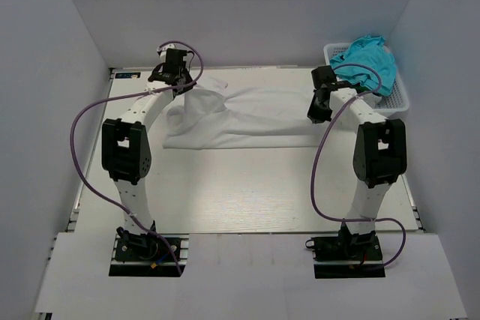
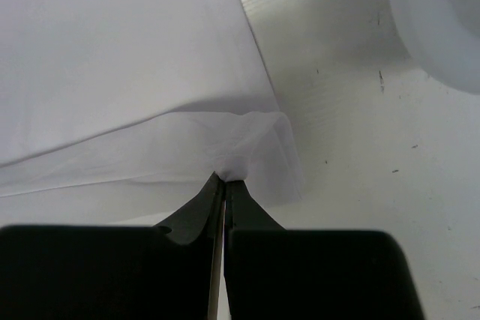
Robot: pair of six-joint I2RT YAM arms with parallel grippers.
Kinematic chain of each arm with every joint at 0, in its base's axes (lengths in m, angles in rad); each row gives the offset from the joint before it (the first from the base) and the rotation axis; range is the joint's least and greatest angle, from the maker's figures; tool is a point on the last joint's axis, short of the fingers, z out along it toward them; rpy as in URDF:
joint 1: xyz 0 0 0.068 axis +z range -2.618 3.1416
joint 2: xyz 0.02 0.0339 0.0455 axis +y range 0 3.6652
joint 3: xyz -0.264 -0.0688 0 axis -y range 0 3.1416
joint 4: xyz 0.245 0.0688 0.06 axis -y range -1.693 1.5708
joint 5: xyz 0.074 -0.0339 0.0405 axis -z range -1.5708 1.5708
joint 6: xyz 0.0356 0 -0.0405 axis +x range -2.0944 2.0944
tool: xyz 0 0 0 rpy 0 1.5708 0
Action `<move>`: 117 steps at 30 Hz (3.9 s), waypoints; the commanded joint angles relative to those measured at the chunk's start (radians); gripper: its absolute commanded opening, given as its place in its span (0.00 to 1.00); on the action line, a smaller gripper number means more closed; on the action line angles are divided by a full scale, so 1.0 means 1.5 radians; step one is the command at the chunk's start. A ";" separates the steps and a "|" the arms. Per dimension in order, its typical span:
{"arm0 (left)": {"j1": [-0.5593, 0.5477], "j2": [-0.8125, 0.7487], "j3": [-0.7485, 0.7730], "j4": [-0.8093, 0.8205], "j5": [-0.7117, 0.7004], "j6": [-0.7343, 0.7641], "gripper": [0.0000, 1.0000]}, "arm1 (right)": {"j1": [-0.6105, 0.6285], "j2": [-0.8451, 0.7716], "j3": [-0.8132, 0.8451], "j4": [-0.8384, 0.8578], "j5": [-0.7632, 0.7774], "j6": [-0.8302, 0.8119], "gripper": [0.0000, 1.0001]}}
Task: Fold and stack the t-shirts
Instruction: Fold the flattened tshirt in 1/3 of the way, then grap the side of the flattened tshirt furthest away from the robot with both arms
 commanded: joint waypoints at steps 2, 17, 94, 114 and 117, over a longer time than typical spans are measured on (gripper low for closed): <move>0.005 0.049 0.068 0.001 0.019 0.007 0.00 | -0.005 0.035 0.050 0.000 0.008 0.005 0.02; 0.011 0.058 0.132 -0.120 0.016 -0.001 1.00 | 0.012 -0.017 0.020 0.076 -0.126 -0.048 0.90; 0.042 0.061 0.006 -0.077 0.038 0.027 0.89 | 0.172 -0.050 -0.093 0.157 -0.022 -0.036 0.90; 0.042 0.190 0.065 0.005 0.072 0.141 0.58 | 0.078 -0.042 -0.066 0.124 0.063 -0.076 0.90; 0.042 0.206 0.065 0.005 0.078 0.148 0.52 | 0.067 -0.025 -0.048 0.125 0.070 -0.083 0.90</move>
